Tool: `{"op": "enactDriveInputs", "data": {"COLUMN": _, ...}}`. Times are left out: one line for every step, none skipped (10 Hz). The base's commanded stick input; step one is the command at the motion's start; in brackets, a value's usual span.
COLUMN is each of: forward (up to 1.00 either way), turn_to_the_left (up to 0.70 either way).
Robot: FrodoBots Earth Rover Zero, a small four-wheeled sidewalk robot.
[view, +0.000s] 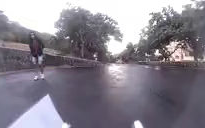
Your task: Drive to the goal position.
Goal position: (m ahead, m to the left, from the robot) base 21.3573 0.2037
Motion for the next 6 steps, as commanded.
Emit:
{"op": "enactDriveInputs", "data": {"forward": 0.50, "turn_to_the_left": -0.33}}
{"op": "enactDriveInputs", "data": {"forward": 0.50, "turn_to_the_left": -0.13}}
{"op": "enactDriveInputs", "data": {"forward": 0.50, "turn_to_the_left": -0.08}}
{"op": "enactDriveInputs", "data": {"forward": 0.50, "turn_to_the_left": -0.32}}
{"op": "enactDriveInputs", "data": {"forward": 0.50, "turn_to_the_left": -0.32}}
{"op": "enactDriveInputs", "data": {"forward": 0.50, "turn_to_the_left": 0.00}}
